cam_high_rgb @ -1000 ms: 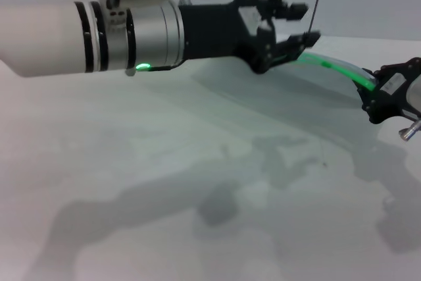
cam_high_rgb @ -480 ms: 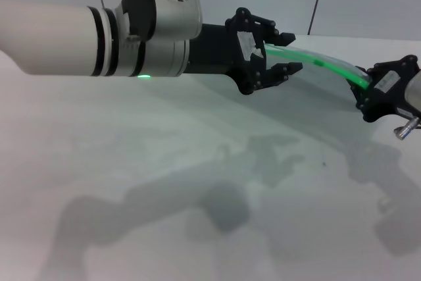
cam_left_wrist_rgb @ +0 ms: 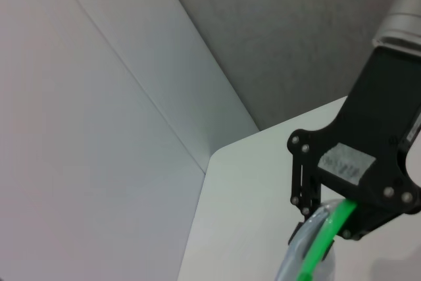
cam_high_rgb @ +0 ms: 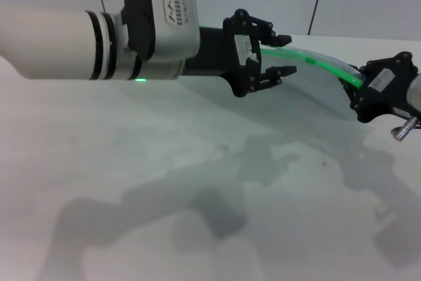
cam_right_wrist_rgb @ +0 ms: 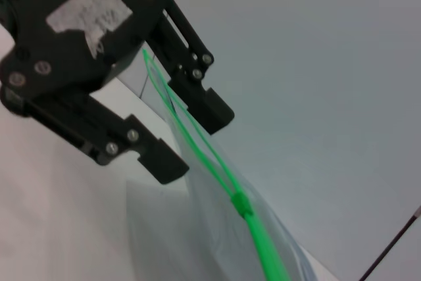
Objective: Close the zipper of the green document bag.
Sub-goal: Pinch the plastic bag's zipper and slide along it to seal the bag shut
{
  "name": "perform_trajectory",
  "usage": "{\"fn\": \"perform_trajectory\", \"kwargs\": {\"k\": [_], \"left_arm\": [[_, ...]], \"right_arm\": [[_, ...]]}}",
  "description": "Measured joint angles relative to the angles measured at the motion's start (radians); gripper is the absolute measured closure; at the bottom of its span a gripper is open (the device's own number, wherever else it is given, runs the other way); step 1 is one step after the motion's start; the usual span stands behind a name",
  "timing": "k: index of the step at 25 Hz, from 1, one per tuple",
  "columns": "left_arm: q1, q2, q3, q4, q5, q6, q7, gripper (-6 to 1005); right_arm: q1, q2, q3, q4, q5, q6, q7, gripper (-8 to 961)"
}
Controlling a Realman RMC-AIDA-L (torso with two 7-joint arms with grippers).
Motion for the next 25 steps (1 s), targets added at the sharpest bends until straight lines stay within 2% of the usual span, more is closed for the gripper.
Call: {"fn": "perform_trajectory", "kwargs": {"k": [11, 18, 25], "left_arm": [[0.013, -0.039, 0.005, 0.004, 0.015, -0.004, 0.049, 594], [0.027, -0.057, 0.01, 0.015, 0.029, 0.003, 0.075, 595], [0.037, -0.06, 0.004, 0.015, 0.019, 0.013, 0.103, 595]], "right_arm": [[-0.022, 0.001, 0.036, -0.024, 0.123, -0.063, -0.128, 895], [-0.023, 0.003, 0.038, -0.021, 0.129, -0.065, -0.144, 896], [-0.025, 0.004, 0.033, -0.009, 0.13, -0.058, -0.163, 898]]}}
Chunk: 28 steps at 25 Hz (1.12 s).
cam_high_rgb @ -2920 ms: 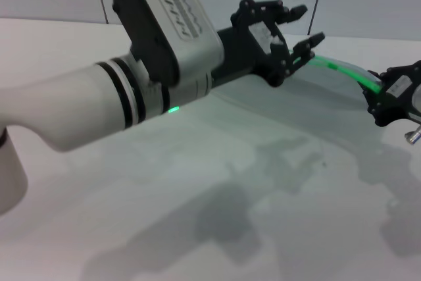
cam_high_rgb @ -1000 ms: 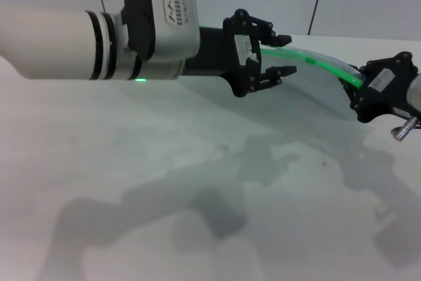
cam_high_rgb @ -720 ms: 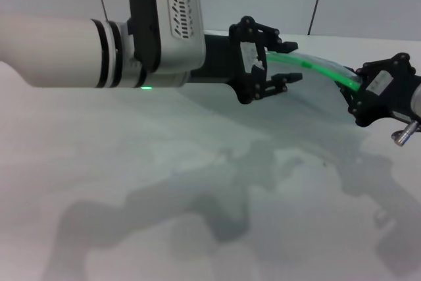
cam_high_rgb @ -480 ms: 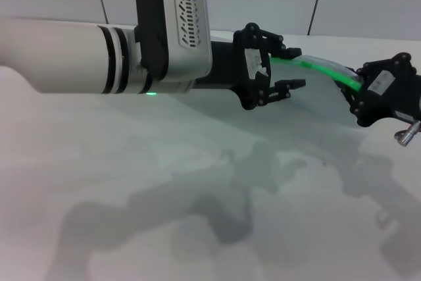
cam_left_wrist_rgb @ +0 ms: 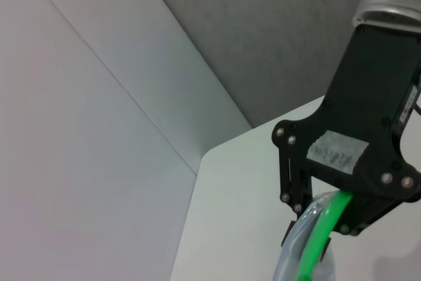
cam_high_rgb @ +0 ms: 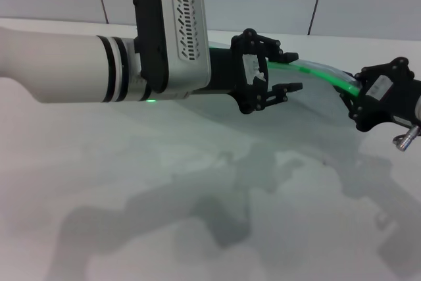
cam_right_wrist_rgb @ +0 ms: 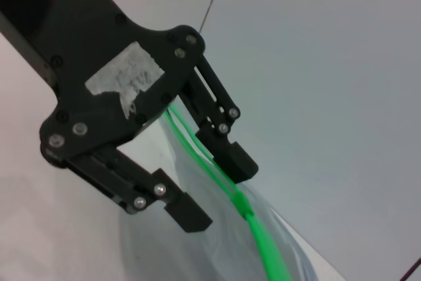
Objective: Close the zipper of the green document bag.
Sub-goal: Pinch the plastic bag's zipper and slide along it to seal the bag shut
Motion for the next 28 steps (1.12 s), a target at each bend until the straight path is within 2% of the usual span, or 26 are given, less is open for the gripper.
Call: {"fn": "perform_trajectory", "kwargs": {"k": [12, 17, 21, 28], "left_arm": [[-0.003, -0.005, 0.014, 0.001, -0.013, 0.024, -0.009, 613], [-0.007, -0.004, 0.057, 0.013, -0.032, 0.071, -0.005, 629], [-0.009, -0.001, 0.096, 0.014, -0.01, 0.114, -0.001, 643], [-0.01, -0.001, 0.108, 0.007, 0.035, 0.123, 0.0, 666]], "right_arm": [[0.006, 0.001, -0.001, 0.005, 0.002, 0.004, 0.0, 897], [0.008, 0.001, -0.002, 0.006, 0.003, 0.005, 0.0, 898], [0.01, 0.001, -0.002, 0.008, 0.002, 0.005, 0.0, 899], [0.012, 0.0, -0.001, 0.017, 0.003, 0.005, 0.0, 901]]}}
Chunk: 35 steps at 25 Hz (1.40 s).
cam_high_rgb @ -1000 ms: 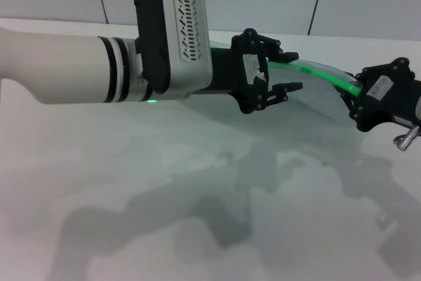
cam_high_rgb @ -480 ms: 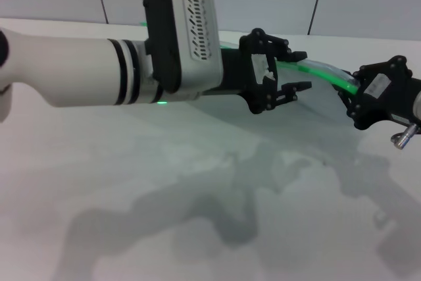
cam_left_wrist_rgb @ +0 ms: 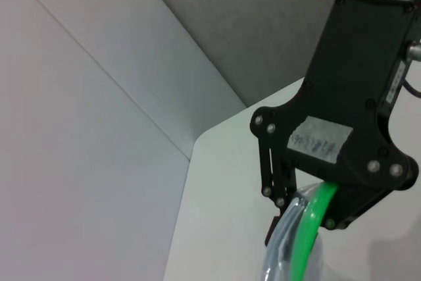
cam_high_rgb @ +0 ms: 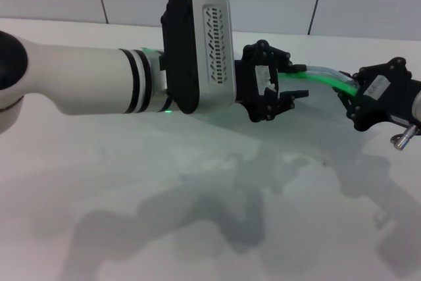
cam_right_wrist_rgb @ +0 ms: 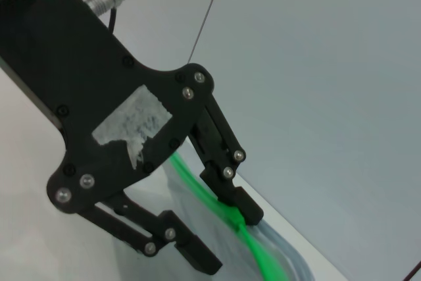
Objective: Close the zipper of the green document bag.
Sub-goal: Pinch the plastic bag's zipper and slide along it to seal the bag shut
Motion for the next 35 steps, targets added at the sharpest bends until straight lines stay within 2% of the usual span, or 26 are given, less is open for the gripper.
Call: {"fn": "perform_trajectory", "kwargs": {"k": [9, 17, 35], "left_arm": [[0.009, 0.001, 0.015, -0.034, 0.031, 0.001, 0.007, 673], [0.033, 0.002, 0.014, -0.075, 0.038, 0.012, 0.01, 723], [0.035, 0.001, 0.015, -0.061, 0.039, 0.049, 0.01, 811]], "right_arm": [[0.001, -0.001, 0.007, 0.012, 0.0, 0.0, 0.0, 901], [0.003, -0.001, 0.008, 0.014, 0.0, 0.0, 0.0, 901], [0.003, -0.001, 0.0, 0.009, 0.0, 0.0, 0.0, 900]]}}
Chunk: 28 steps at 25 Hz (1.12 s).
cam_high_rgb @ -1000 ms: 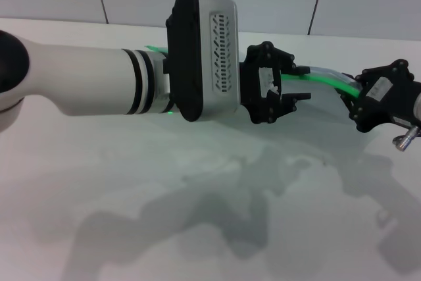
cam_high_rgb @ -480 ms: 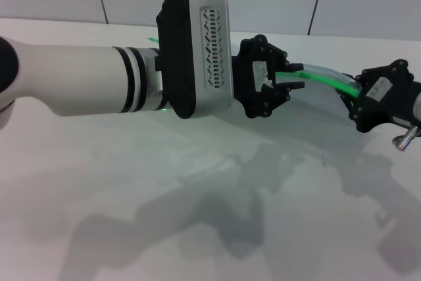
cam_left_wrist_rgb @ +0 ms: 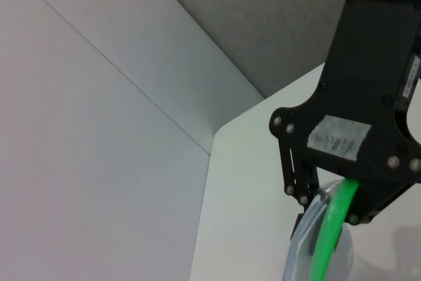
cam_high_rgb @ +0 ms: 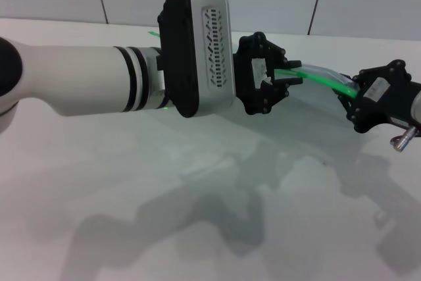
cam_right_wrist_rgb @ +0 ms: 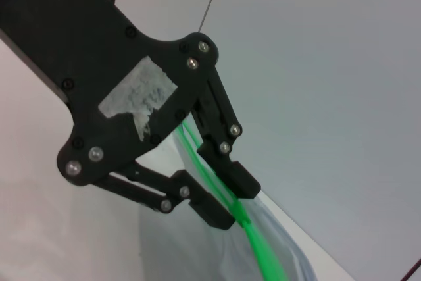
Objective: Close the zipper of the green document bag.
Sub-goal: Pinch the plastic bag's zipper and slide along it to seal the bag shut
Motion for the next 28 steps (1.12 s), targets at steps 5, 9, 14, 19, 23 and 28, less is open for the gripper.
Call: {"fn": "perform_trajectory", "kwargs": {"k": [5, 9, 14, 19, 23, 28], "left_arm": [[-0.007, 0.0, 0.002, 0.012, 0.0, -0.003, -0.001, 810], [-0.008, -0.001, 0.002, 0.014, 0.0, -0.004, -0.001, 810], [-0.009, -0.001, 0.003, 0.015, 0.0, 0.0, 0.0, 809], [-0.01, -0.003, 0.004, 0.015, -0.002, 0.003, 0.0, 811], [-0.01, -0.004, 0.004, 0.015, -0.003, 0.003, 0.0, 824], [-0.019, -0.004, 0.012, 0.02, -0.003, 0.01, 0.0, 845]], "right_arm": [[0.001, 0.0, -0.001, -0.001, 0.0, 0.0, 0.0, 900], [0.005, 0.0, -0.002, 0.0, 0.0, 0.0, 0.0, 900], [0.009, 0.0, -0.002, 0.004, 0.0, 0.0, 0.0, 900], [0.01, 0.0, -0.003, 0.004, 0.0, 0.0, 0.0, 900], [0.011, 0.001, -0.003, 0.004, 0.0, 0.0, 0.003, 900], [0.011, 0.002, -0.005, 0.004, 0.0, 0.0, 0.003, 900]]}}
